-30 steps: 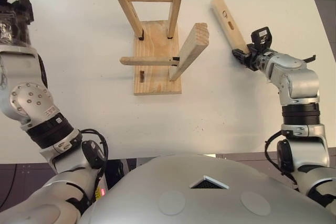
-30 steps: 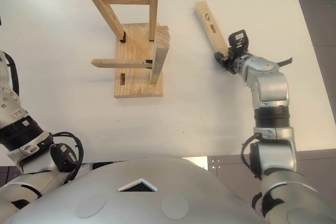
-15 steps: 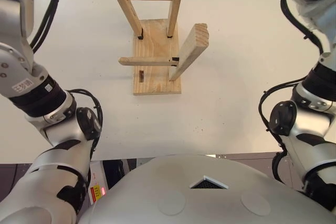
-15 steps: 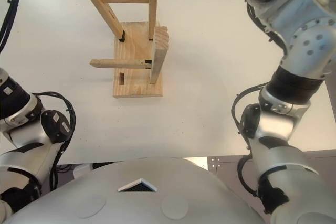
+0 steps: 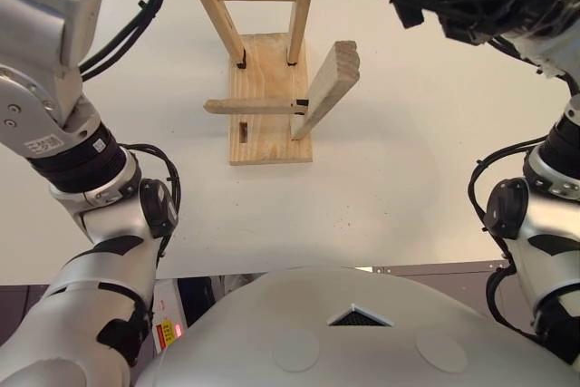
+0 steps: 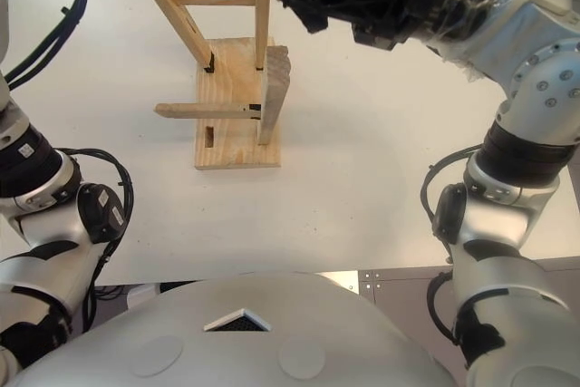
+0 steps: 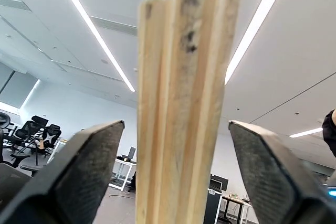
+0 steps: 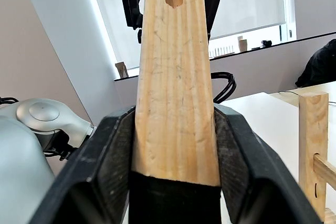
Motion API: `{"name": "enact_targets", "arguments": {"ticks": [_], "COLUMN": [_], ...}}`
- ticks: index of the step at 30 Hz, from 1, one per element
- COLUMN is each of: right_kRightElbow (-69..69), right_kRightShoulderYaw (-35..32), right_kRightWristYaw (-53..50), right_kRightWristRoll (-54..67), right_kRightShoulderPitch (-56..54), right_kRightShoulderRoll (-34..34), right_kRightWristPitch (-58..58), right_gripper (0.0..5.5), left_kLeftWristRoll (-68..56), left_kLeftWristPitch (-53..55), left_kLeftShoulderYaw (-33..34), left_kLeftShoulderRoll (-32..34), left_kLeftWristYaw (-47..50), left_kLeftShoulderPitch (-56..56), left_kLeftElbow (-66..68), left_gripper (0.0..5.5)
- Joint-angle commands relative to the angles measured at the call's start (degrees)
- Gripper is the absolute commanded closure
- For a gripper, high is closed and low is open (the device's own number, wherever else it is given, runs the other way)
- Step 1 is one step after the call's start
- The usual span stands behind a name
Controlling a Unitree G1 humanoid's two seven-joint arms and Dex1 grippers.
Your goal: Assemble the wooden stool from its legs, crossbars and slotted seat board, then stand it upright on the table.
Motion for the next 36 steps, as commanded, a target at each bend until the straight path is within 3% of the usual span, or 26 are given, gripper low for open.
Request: {"name": "enact_targets", "arguments": {"ticks": [1,9,14,15,20,25,29,36], "right_kRightElbow": [-0.12,0.79,0.78,0.97,1.79,2.16,0.15,-0.47], "right_kRightShoulderYaw": [1.23,2.85,3.99,4.44,6.09,7.27,8.11,11.37], "right_kRightWristYaw": [1.50,3.32,3.85,3.48,3.07,4.14,6.57,10.56], "right_kRightWristRoll": [0.43,-1.76,-4.53,-5.24,-7.75,-12.00,-11.55,-13.83], "right_kRightShoulderPitch": [-0.06,0.49,0.43,0.30,0.28,0.86,2.12,3.44], "right_kRightShoulderRoll": [-2.42,-3.66,-3.63,-3.55,-3.62,-4.63,-5.79,-8.16], "right_kRightWristPitch": [0.81,-0.95,-2.84,-2.96,-3.36,-5.30,-5.18,-5.36], "right_gripper": [3.46,3.46,3.46,3.09,2.30,1.53,1.49,1.49], "left_kLeftWristRoll": [-1.95,-3.80,-1.63,-0.67,-0.05,5.07,11.30,32.04], "left_kLeftWristPitch": [-0.55,-0.46,-1.54,-2.15,-3.42,-3.74,-4.00,-10.66], "left_kLeftShoulderYaw": [1.40,2.25,3.79,4.39,8.00,14.45,16.95,9.46], "left_kLeftShoulderRoll": [1.37,2.82,4.31,4.46,5.88,12.77,15.80,12.28], "left_kLeftWristYaw": [-0.36,-2.98,-5.28,-5.82,-7.40,-11.78,-17.14,-26.88], "left_kLeftShoulderPitch": [0.33,2.45,2.35,2.30,2.27,4.69,9.50,18.50], "left_kLeftElbow": [0.98,0.12,2.13,3.02,5.53,8.38,10.42,16.16], "left_gripper": [2.25,3.36,3.37,3.37,3.47,3.48,3.48,3.48]}}
